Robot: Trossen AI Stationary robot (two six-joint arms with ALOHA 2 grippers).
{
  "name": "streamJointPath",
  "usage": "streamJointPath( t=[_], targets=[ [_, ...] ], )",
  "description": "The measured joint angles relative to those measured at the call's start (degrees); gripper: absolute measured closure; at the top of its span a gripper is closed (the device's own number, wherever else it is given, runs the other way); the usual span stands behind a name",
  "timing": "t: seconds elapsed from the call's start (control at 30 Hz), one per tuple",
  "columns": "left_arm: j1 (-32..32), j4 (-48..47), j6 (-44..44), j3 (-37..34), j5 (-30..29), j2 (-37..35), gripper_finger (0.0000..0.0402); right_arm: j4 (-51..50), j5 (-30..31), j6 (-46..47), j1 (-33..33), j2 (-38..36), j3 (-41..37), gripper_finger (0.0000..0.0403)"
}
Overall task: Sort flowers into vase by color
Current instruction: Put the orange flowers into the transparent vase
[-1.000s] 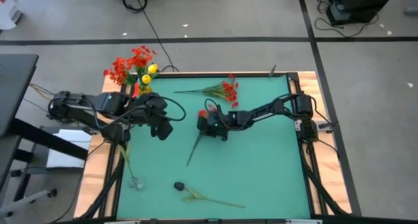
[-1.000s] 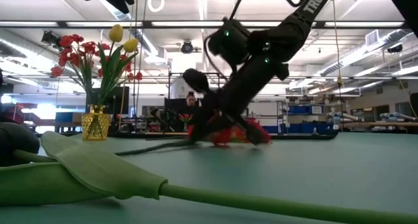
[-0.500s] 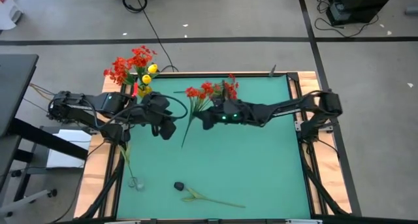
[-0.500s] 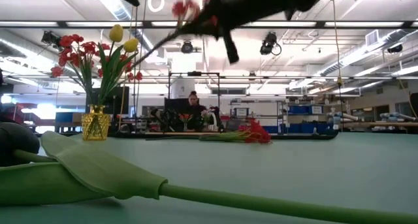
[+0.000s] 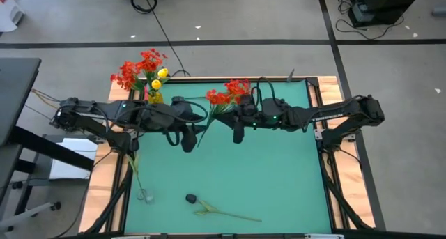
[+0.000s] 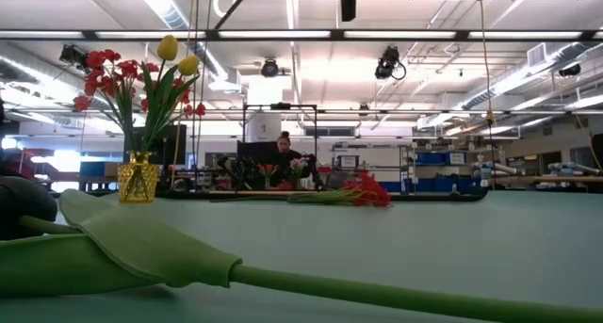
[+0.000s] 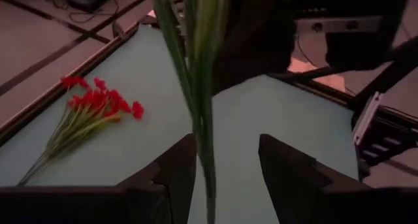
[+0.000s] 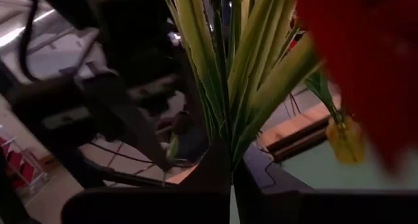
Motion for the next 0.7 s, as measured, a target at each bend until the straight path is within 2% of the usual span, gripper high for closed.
streamJointPath(
  t=[0.27, 0.4, 0.53, 0.7],
  targets=[
    [1.0, 1.7, 0.8, -0.1, -0.1, 3.2, 0.0217, 0.8, -3.9, -4.9, 1.2, -1.1, 0.0, 0.0396],
    [0.8, 5.5, 5.2, -0.1, 0.0, 4.6, 0.0233, 0.8, -4.3, -5.8, 1.9, -0.9, 0.0, 0.0396],
    [0.8, 7.0, 6.2, -0.1, 0.1, 4.9, 0.0283, 0.8, -4.2, -6.7, 2.3, -0.9, 0.0, 0.0396],
    [0.8, 7.0, 5.9, -0.1, 2.1, 4.7, 0.0381, 0.5, -4.2, -6.8, 2.3, -0.9, 0.0, 0.0396]
  ],
)
